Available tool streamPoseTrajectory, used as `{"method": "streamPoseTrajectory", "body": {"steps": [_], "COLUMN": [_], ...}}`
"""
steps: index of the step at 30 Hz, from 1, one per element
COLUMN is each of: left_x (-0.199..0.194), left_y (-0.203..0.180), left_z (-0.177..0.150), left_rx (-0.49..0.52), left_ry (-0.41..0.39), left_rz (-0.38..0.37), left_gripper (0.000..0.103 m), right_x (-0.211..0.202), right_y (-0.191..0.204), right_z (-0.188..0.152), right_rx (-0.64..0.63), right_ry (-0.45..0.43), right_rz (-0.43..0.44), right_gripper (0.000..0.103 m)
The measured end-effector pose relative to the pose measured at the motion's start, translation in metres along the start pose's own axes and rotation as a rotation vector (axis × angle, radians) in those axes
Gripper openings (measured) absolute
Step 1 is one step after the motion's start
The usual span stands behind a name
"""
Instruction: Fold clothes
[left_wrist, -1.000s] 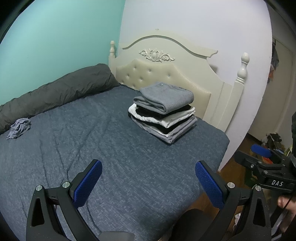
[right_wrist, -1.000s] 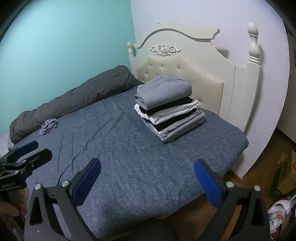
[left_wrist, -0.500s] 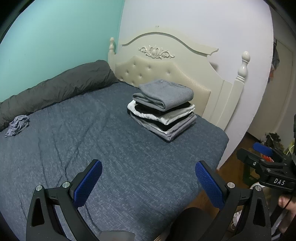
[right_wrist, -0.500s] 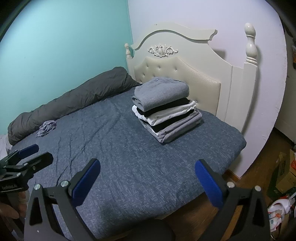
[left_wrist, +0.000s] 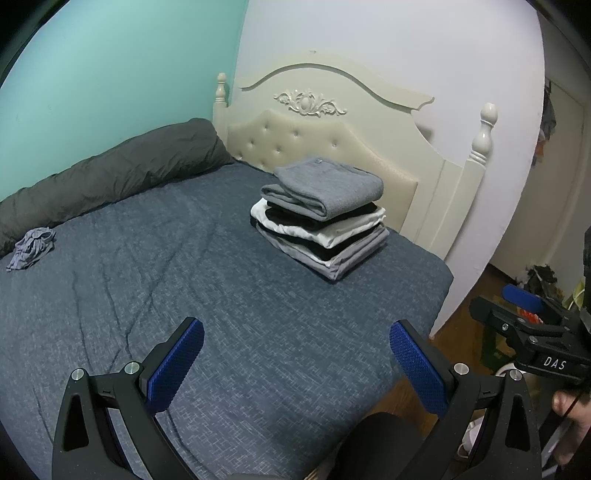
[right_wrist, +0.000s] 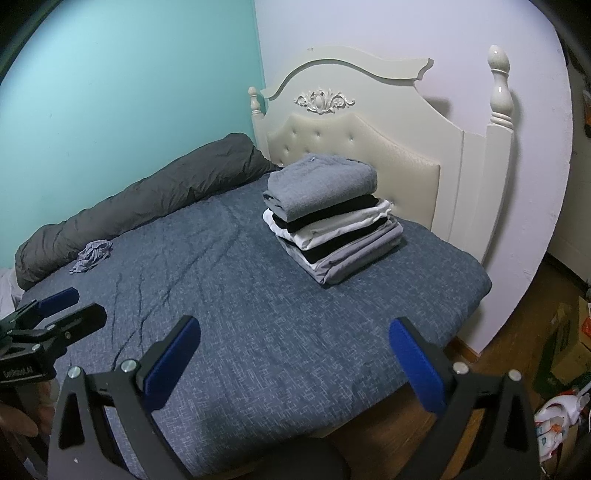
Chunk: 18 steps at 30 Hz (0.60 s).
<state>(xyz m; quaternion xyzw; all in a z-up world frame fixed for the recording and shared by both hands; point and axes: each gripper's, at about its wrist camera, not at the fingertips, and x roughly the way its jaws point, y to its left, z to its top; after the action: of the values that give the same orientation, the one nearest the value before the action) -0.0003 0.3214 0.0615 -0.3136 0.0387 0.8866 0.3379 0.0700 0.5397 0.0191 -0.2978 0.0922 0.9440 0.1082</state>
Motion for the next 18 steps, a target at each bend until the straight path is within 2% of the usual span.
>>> {"method": "streamPoseTrajectory", "body": {"steps": [18], "left_x": [0.0], "left_y": [0.0007], "left_z": [-0.0011], "left_rx": [-0.003], "left_ry": [0.005], "left_rz": [0.0], "left_gripper": [0.103], "right_x": [-0.0014], "right_y": [0.0018], "right_z": [-0.0017], "right_rx": [0.0], "right_ry": [0.002], "right_rz": [0.006], "right_gripper": [0.103]}}
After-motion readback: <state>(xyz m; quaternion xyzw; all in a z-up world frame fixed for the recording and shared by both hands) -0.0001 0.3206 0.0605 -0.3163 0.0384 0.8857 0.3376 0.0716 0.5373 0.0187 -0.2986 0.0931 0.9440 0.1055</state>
